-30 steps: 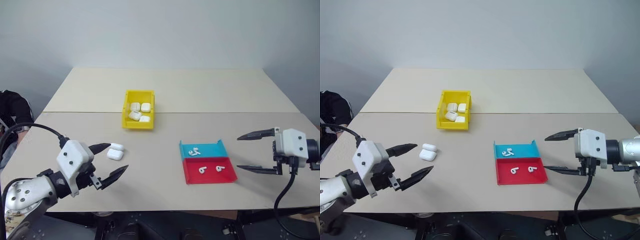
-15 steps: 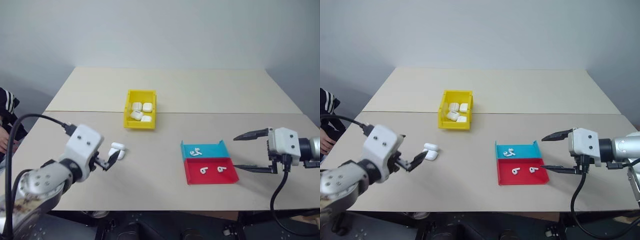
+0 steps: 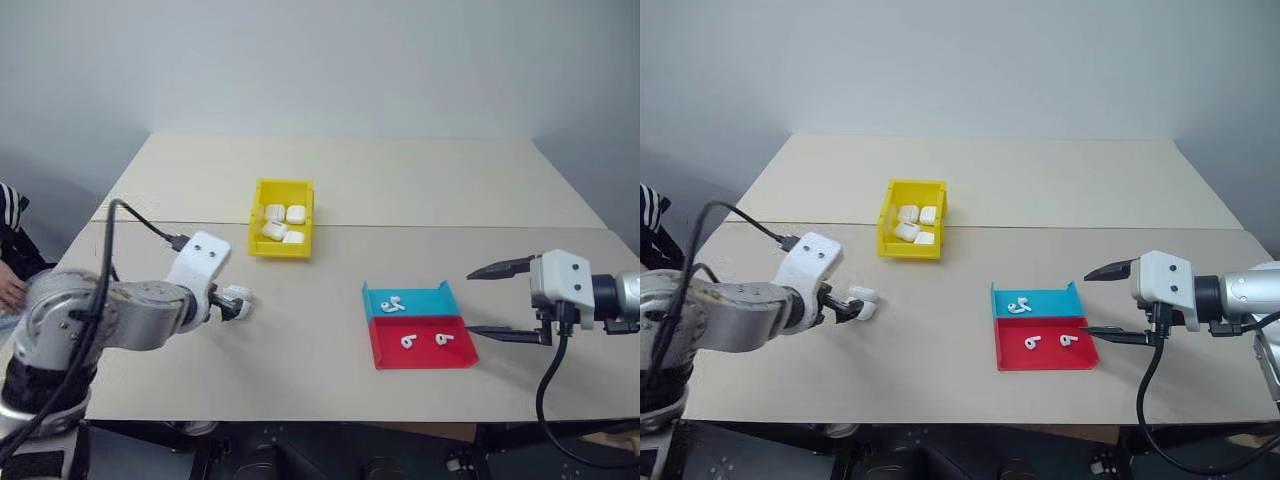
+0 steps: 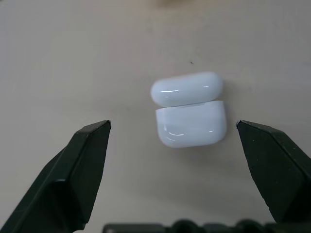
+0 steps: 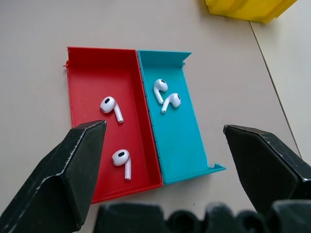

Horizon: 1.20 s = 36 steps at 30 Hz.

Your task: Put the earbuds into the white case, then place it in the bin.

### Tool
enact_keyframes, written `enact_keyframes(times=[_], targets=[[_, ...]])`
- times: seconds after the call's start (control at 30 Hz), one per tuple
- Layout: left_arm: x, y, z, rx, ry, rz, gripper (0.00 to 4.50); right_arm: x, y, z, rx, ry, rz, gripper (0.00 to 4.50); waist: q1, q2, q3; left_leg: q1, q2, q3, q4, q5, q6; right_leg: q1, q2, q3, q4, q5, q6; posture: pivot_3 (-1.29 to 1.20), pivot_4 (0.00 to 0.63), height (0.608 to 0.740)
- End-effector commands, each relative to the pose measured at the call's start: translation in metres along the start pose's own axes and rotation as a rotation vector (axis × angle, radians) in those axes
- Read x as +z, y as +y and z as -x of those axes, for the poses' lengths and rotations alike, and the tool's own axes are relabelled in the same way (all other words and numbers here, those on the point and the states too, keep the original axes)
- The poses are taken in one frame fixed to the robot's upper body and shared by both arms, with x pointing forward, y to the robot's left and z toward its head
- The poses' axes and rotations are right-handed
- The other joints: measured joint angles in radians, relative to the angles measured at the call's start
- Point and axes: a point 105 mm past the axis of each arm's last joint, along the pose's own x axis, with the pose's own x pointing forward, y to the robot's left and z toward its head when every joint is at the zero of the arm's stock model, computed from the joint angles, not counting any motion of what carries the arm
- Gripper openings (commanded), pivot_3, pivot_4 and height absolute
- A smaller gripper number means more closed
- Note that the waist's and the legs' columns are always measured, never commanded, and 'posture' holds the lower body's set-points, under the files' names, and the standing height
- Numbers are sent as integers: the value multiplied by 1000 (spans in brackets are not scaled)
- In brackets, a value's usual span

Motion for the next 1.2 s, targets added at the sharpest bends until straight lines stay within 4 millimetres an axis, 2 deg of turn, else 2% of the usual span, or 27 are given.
enact_keyframes(times=[0.03,0.33,0.5,1.2], targets=[[7,-8,3,33,25,109,4500,7,-4,8,-28,18,25,4485,1,0,0,0,0,0,0,0,-1,0,0,0,0,0,0,0,150,740],[7,-10,-14,141,90,171,4500,7,-3,11,-31,35,15,4485,16,0,0,1,-2,1,0,5,-7,1,1,0,0,0,0,0,150,740],[8,-20,-22,108,109,197,4500,6,-1,13,-26,52,14,4485,18,0,0,0,-2,1,0,6,-9,1,0,-1,-1,0,0,0,150,740],[5,-21,-40,76,183,96,4500,3,5,18,-53,93,-16,4485,17,0,0,0,-2,2,0,6,-10,1,0,-1,-1,0,0,0,150,740]])
